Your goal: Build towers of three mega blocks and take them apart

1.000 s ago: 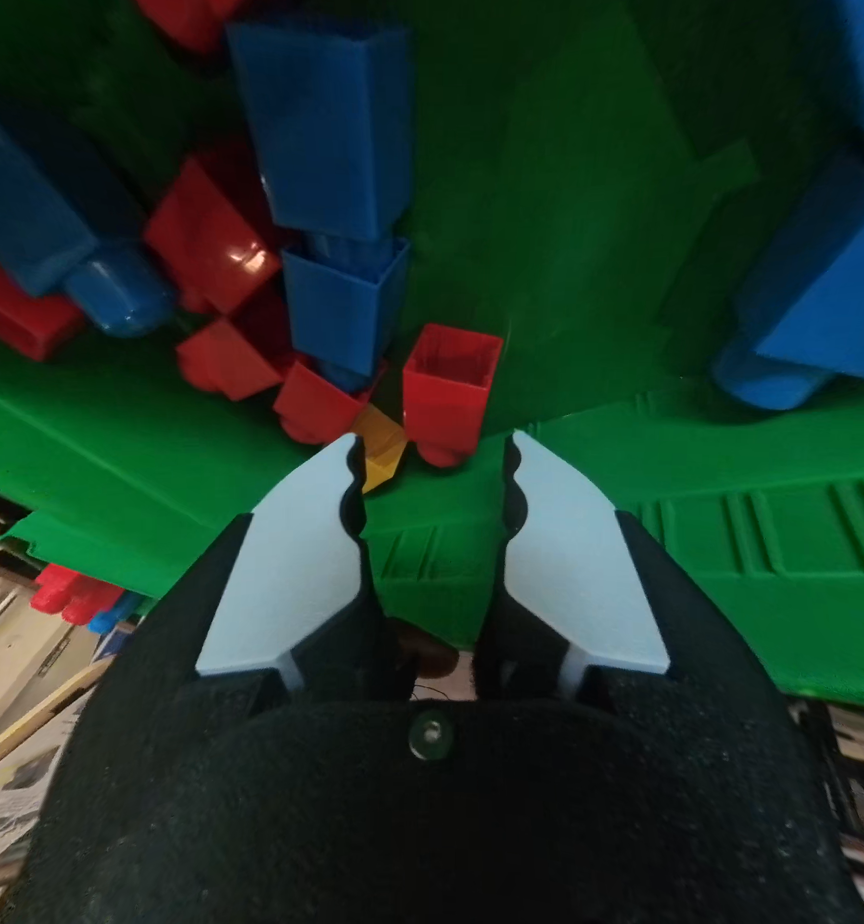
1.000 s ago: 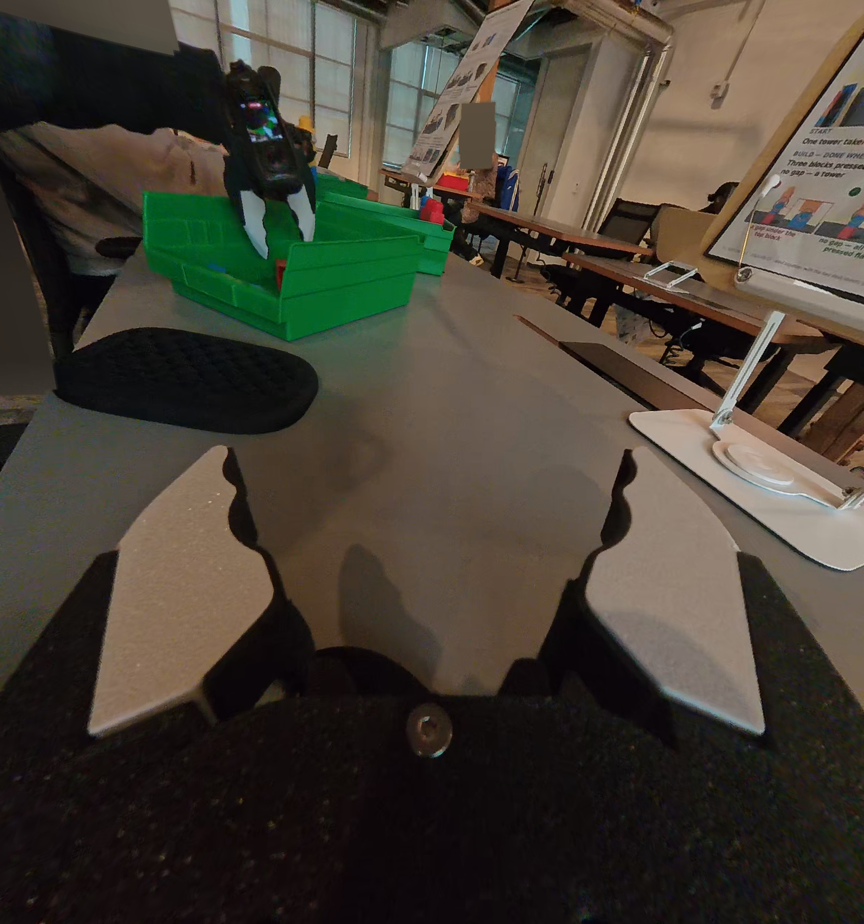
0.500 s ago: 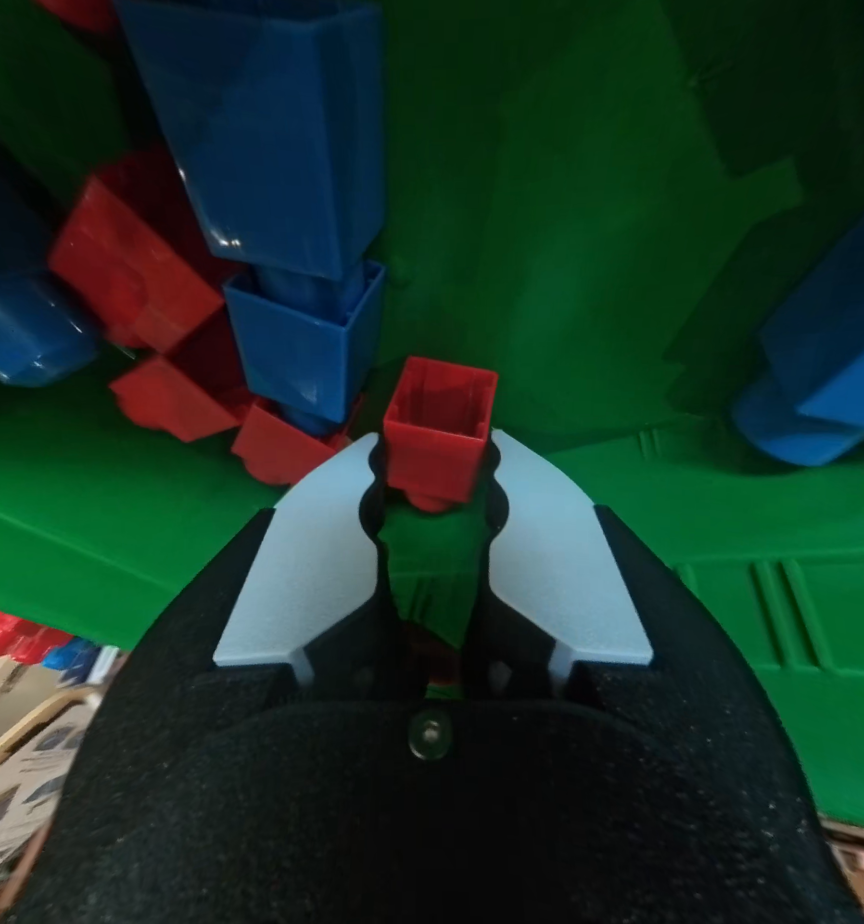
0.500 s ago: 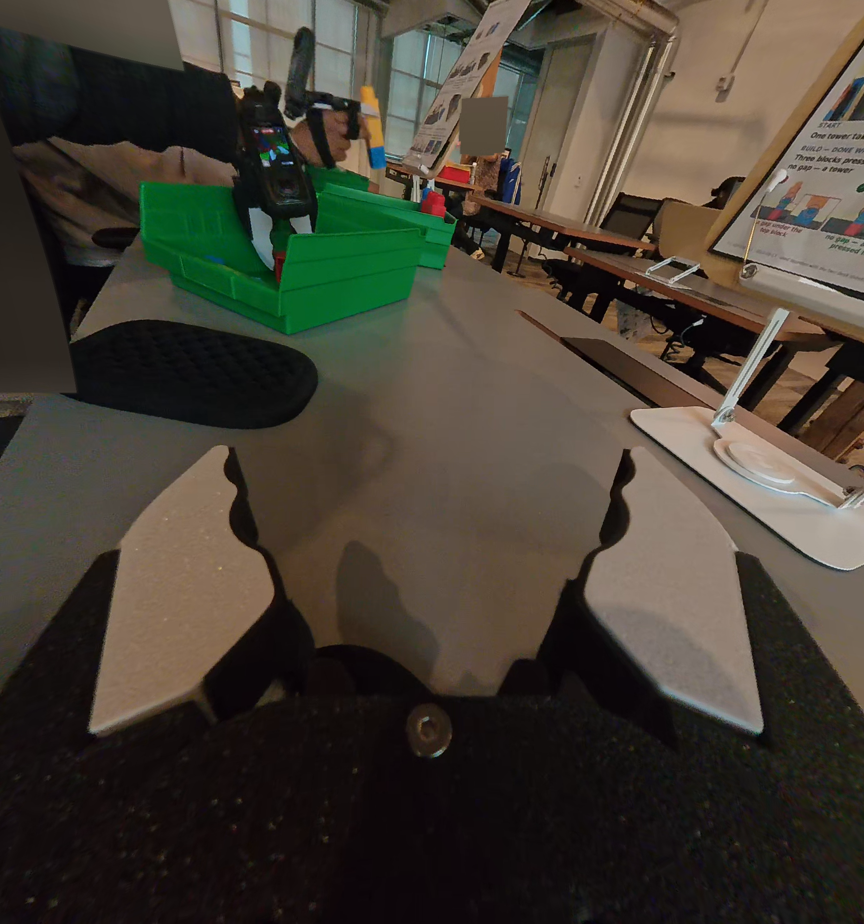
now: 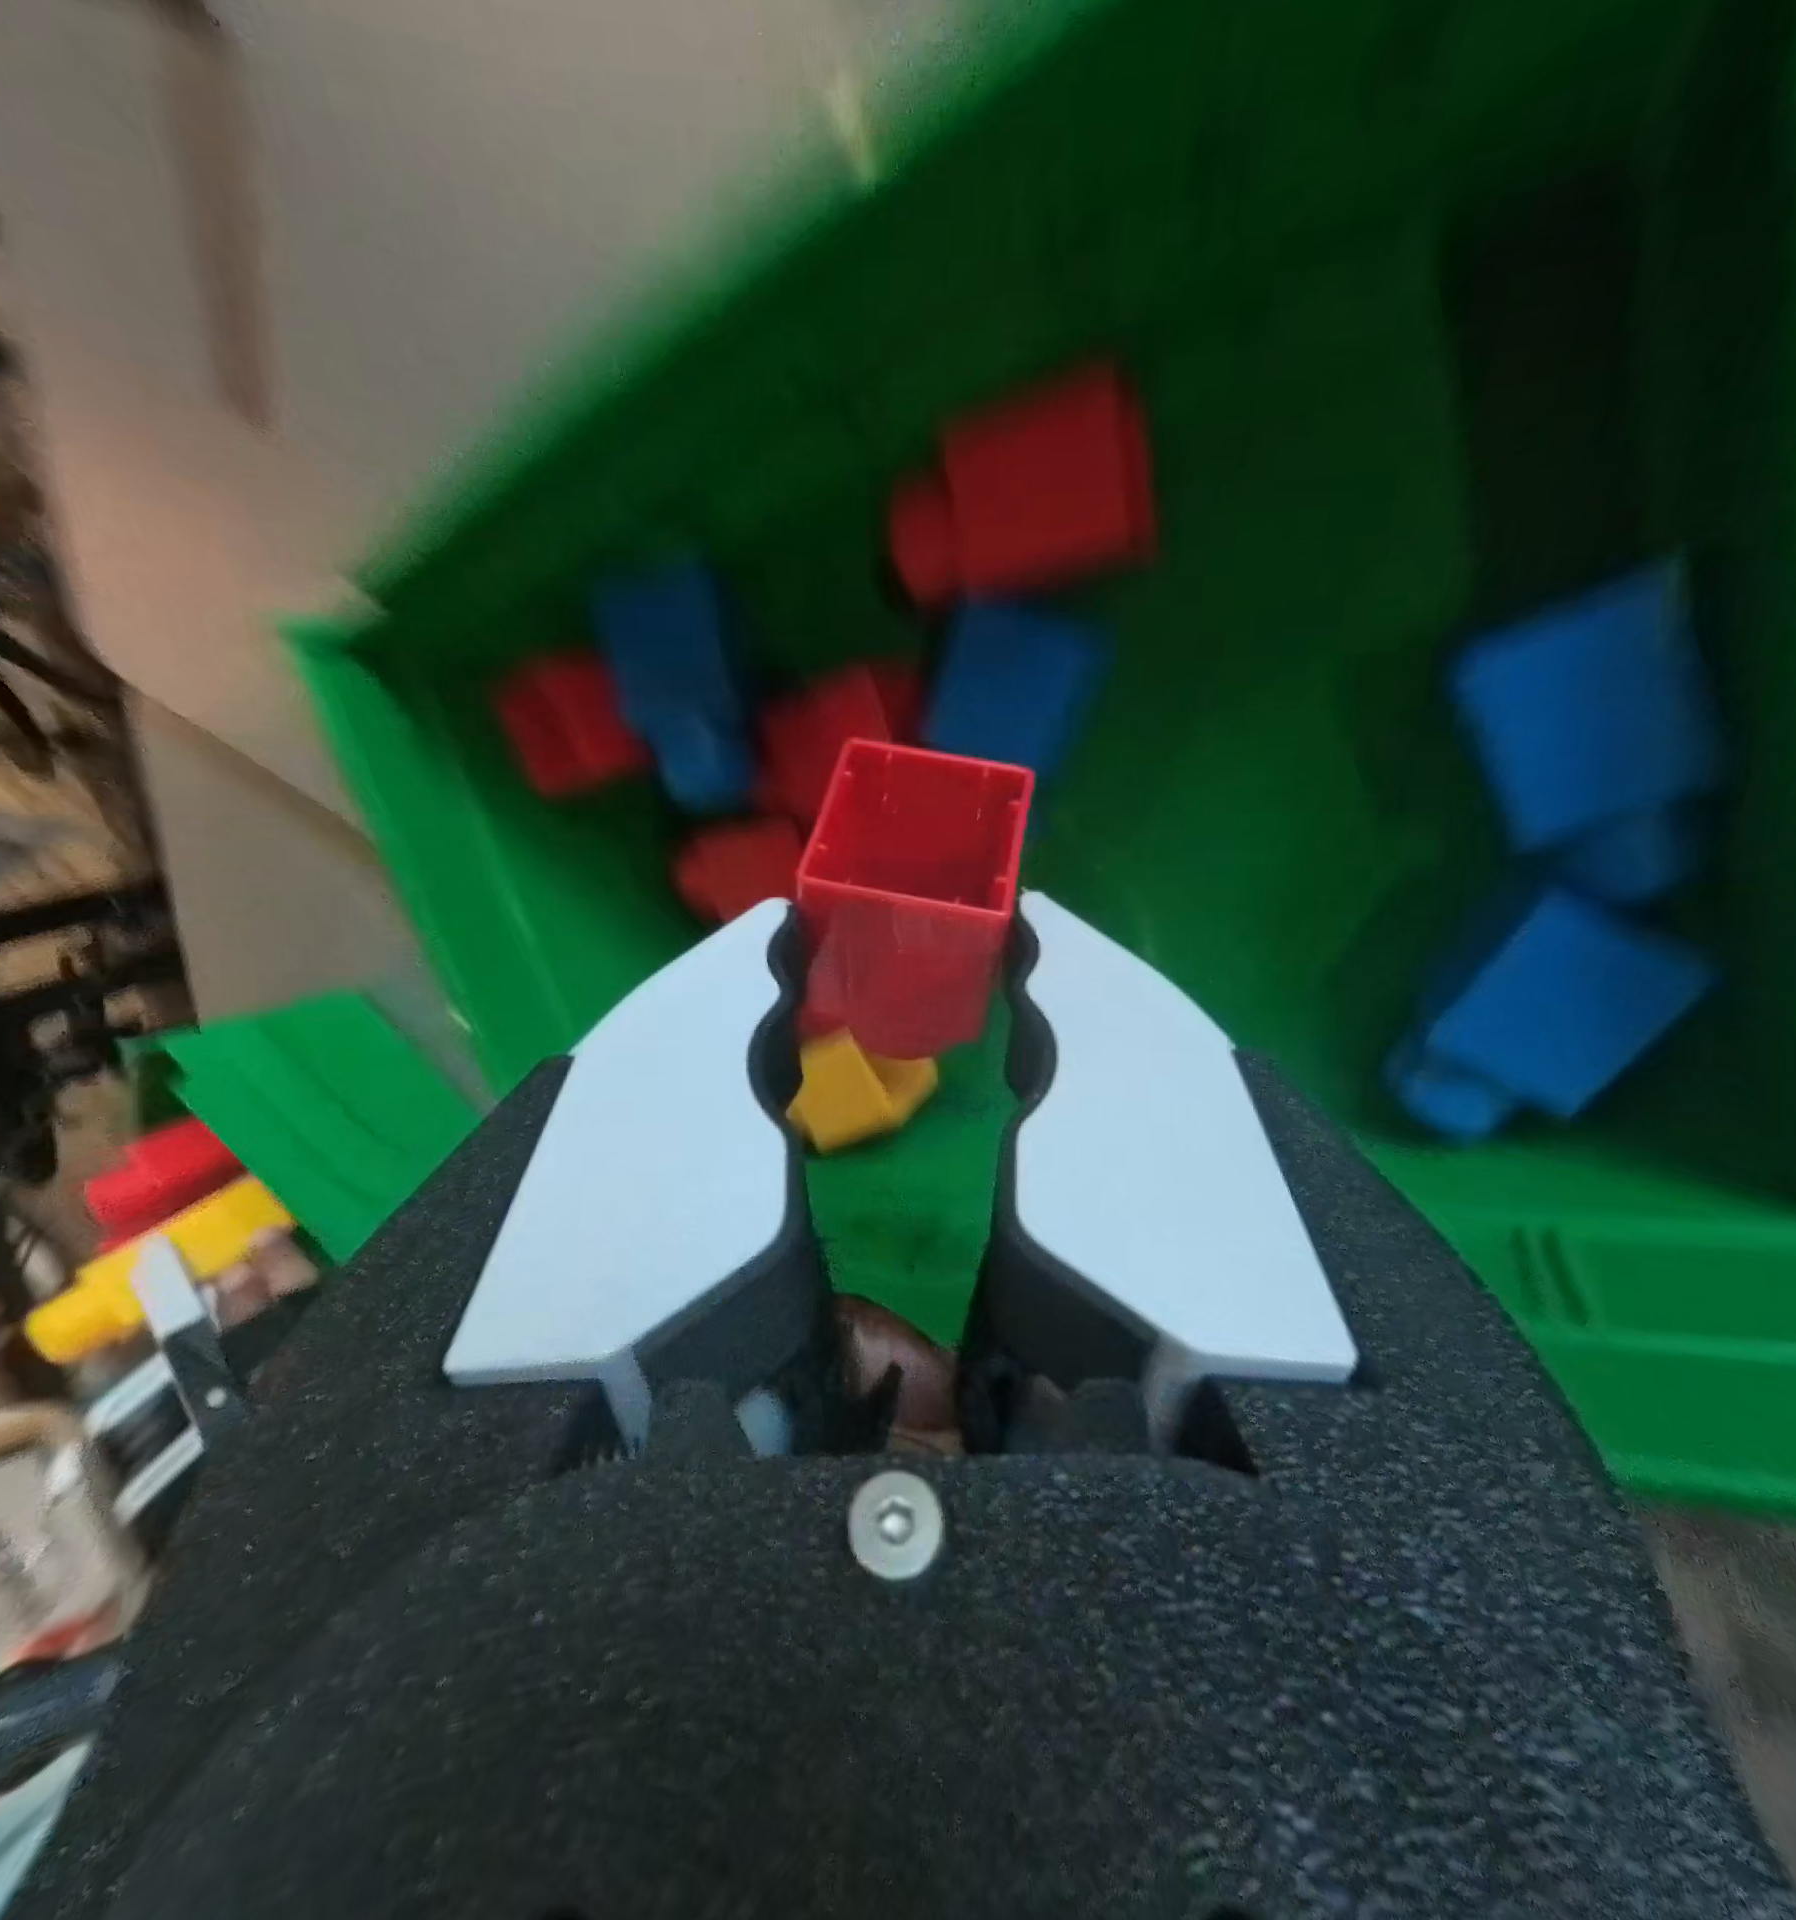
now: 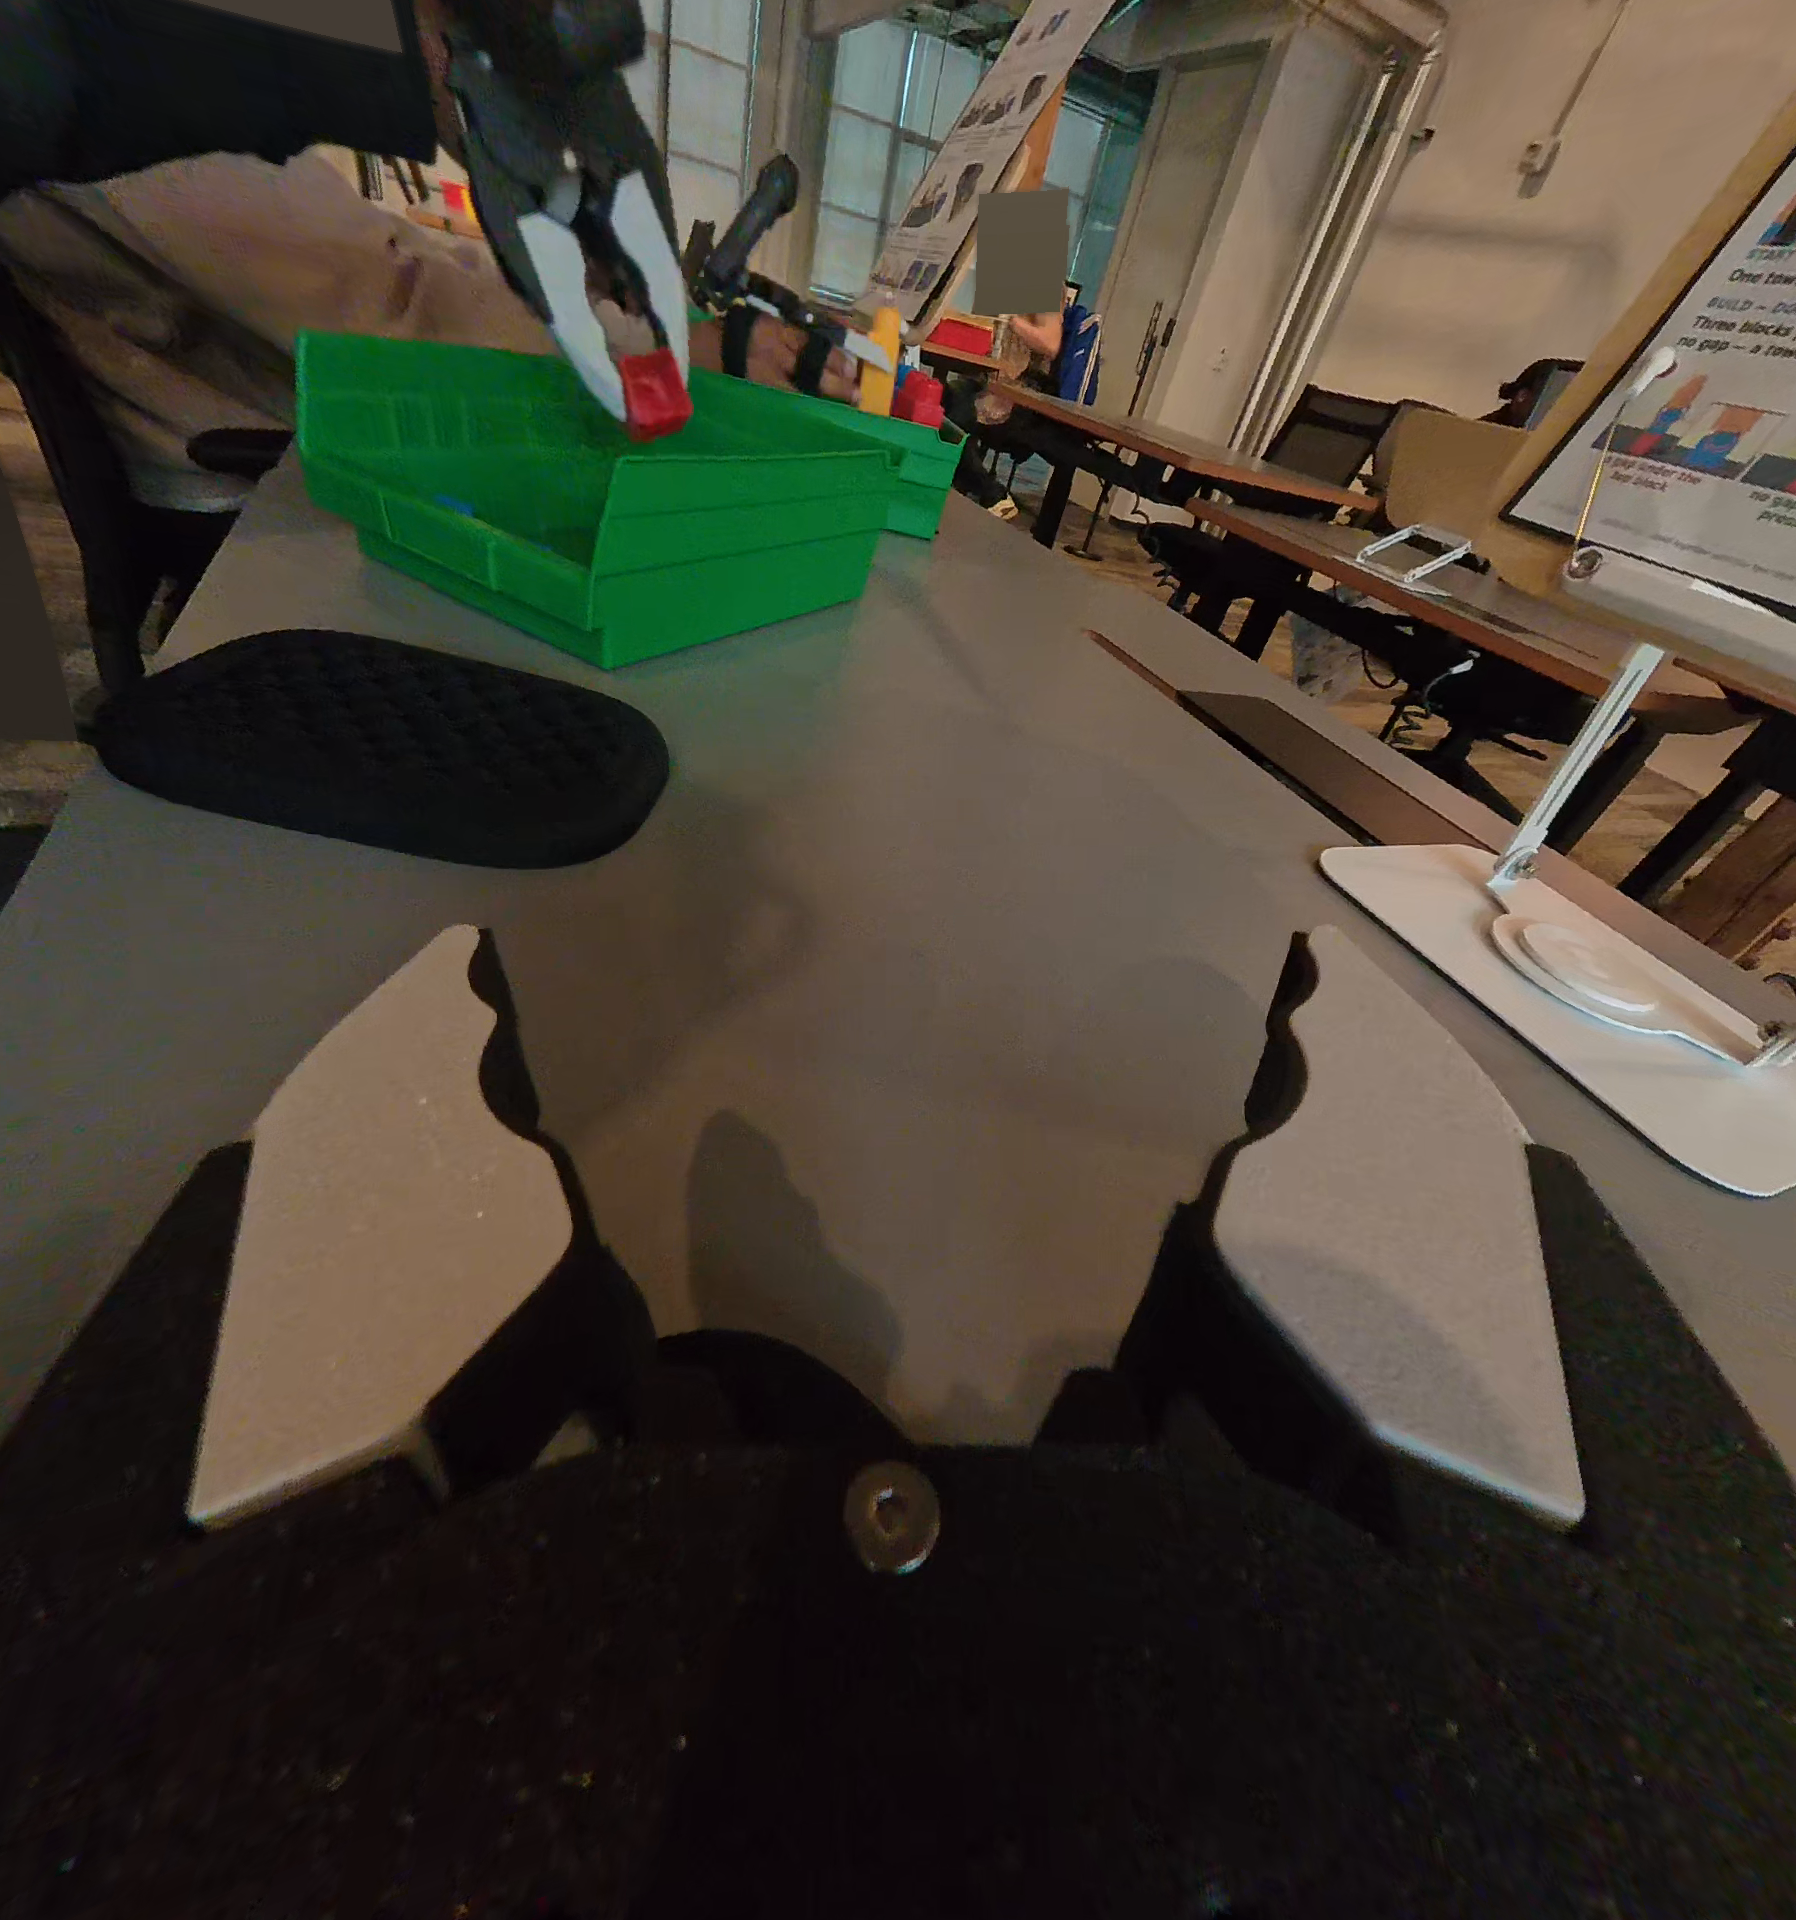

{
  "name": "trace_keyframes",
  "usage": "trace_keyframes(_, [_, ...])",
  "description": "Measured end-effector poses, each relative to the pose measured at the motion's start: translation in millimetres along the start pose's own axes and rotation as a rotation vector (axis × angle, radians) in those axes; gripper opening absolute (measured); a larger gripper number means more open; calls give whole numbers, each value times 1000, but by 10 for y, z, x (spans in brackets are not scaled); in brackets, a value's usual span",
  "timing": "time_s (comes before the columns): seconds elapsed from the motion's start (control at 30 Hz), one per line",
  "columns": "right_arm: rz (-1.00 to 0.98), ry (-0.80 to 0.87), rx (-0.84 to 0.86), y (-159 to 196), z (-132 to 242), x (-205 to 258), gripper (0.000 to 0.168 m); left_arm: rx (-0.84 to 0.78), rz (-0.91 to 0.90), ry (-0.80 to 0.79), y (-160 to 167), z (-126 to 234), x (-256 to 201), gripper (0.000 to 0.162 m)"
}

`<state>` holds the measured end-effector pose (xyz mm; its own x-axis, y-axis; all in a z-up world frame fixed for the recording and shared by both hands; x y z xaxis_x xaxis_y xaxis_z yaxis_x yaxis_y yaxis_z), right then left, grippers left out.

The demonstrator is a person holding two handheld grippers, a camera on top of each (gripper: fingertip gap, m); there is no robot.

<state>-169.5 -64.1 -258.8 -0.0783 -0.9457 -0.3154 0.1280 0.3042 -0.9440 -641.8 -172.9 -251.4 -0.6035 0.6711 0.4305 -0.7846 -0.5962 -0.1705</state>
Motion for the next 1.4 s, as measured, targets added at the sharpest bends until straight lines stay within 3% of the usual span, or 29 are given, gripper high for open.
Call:
trace_keyframes(0.33, [10, -11, 19, 19, -16, 20, 134, -551, 110, -49, -975, 547, 57, 36])
trace_keyframes(0.57, [18, -36, 48, 49, -44, 55, 132, -848, 164, -50, -1654, 665, -103, 35])
trace_keyframes(1.0, [52, -64, 96, -16, -33, -7, 120, -1340, 292, 168, -2710, 868, -526, 35])
trace_keyframes(1.4, [-25, -124, -147, -871, -280, -49, 87, -1752, 507, 598, -3366, 1128, -1047, 35])
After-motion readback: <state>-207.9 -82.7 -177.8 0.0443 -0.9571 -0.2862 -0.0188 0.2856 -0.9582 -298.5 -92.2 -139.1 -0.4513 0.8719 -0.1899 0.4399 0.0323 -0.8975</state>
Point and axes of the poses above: each gripper's, where its closed fingertips meet, z back along the fingers, y out of its underside, x = y × z across the jaws, the point moved 1 cm from there along z, back along the fingers, and after that the axes turned 6 degrees about z, right-handed, at the moved point
